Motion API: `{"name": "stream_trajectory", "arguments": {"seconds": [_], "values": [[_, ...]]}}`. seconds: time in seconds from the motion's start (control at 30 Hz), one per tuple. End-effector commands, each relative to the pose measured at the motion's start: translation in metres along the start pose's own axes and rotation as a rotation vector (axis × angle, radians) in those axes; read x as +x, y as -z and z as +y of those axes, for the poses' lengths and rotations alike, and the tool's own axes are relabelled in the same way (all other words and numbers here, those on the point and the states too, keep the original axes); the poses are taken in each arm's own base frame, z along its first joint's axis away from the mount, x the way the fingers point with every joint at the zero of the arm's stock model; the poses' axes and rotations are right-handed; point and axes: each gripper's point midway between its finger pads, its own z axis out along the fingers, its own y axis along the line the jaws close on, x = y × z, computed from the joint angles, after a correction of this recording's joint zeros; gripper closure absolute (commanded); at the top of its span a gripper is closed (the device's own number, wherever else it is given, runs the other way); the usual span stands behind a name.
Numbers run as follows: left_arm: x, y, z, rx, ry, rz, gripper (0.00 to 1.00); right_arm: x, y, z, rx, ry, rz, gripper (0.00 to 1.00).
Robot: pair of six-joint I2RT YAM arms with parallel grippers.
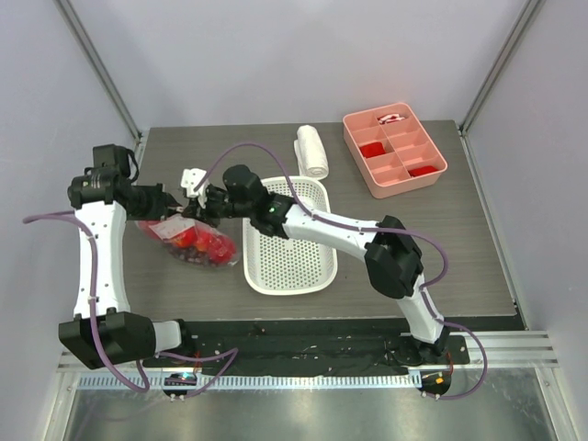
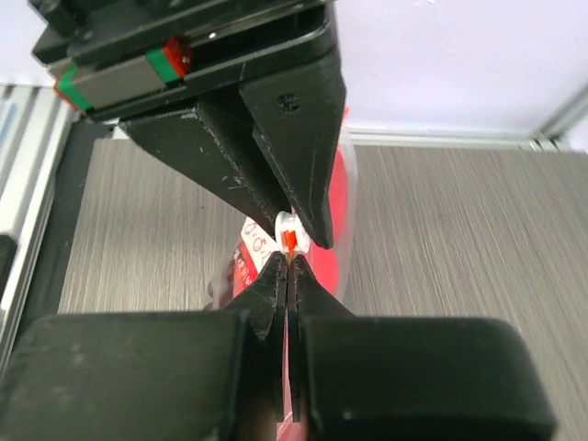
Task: Open the zip-top bag and remove the fake food
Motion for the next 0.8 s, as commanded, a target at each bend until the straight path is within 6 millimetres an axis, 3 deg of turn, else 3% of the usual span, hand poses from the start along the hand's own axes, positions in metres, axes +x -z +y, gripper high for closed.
{"name": "stream_trajectory", "arguments": {"seconds": [0.0, 0.1, 0.33, 0.47, 0.63, 0.77], "values": [[-0.018, -0.007, 0.011, -0.013, -0.001, -0.104, 1.00, -0.062, 0.030, -0.032, 0.235, 0.007, -0.180, 0.99], [-0.025, -0.014, 0.025, -0.061, -0.006, -0.125, 1.00, -0.070, 0.037, -0.042, 0.314, -0.026, -0.249, 0.99], [-0.073, -0.003, 0.046, -0.114, 0.033, -0.327, 1.00, -0.084, 0.039, -0.058, 0.371, -0.049, -0.314, 0.99], [-0.073, -0.004, 0.042, -0.125, 0.050, -0.306, 1.00, -0.092, 0.040, -0.054, 0.348, -0.055, -0.343, 0.99], [-0.105, 0.011, 0.035, -0.079, 0.115, -0.429, 1.00, -0.090, 0.047, -0.057, 0.378, -0.075, -0.350, 0.99], [-0.124, 0.018, 0.056, -0.162, 0.129, -0.498, 1.00, -0.079, 0.052, -0.074, 0.468, -0.085, -0.326, 0.99]]}}
